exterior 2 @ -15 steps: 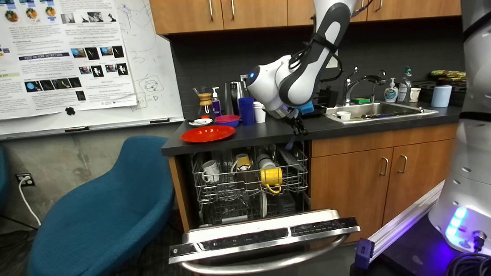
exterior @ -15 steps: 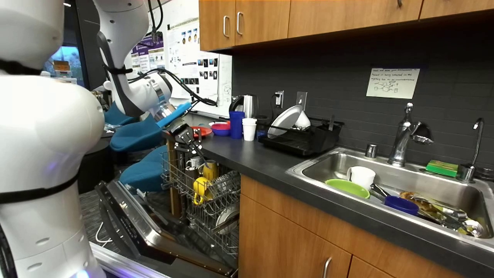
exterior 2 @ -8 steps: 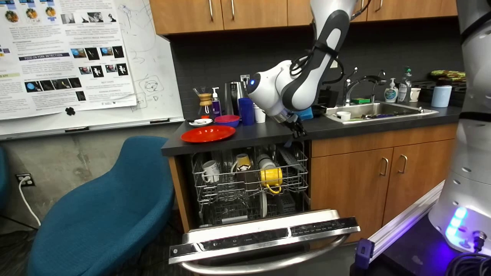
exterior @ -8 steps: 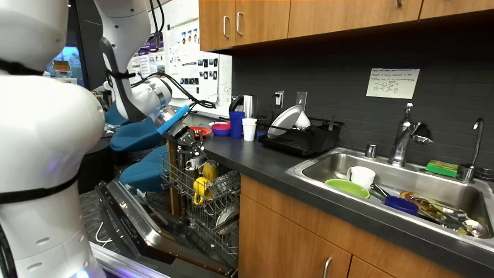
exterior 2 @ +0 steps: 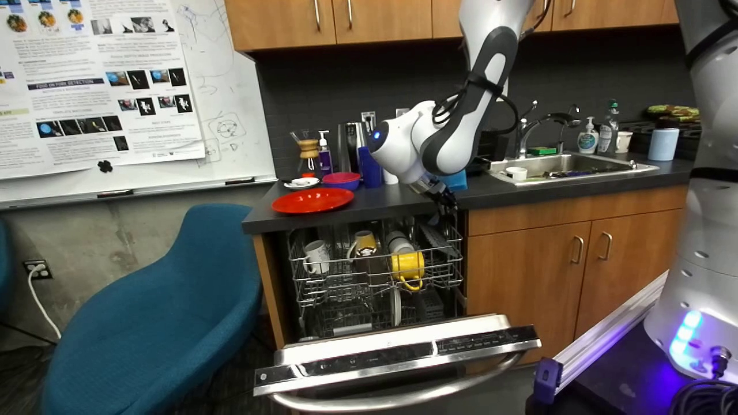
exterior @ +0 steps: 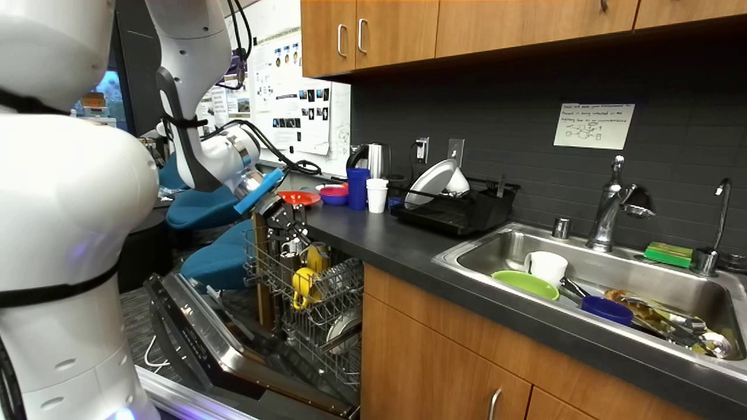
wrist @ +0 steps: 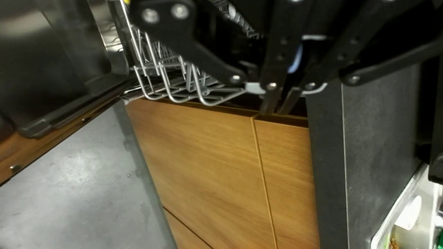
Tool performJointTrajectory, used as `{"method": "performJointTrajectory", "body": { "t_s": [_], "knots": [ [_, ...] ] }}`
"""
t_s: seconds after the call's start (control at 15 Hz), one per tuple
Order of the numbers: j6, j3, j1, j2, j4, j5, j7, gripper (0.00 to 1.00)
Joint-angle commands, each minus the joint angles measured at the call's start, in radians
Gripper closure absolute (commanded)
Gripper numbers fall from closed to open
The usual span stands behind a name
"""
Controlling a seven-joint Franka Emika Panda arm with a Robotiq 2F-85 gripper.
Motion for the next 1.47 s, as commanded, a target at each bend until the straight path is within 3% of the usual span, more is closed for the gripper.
{"method": "performJointTrajectory", "body": {
  "t_s": [0.0,0.73,1.4],
  "knots": [
    [-0.029,-0.006,0.01,0.031,0.032,-0.01,0.046,0.98],
    [-0.071,-0.015,0.036,0.11,0.105,-0.014,0.177,0.98],
    [-0.108,-0.037,0.024,0.147,0.136,-0.021,0.192,0.98]
  ]
}}
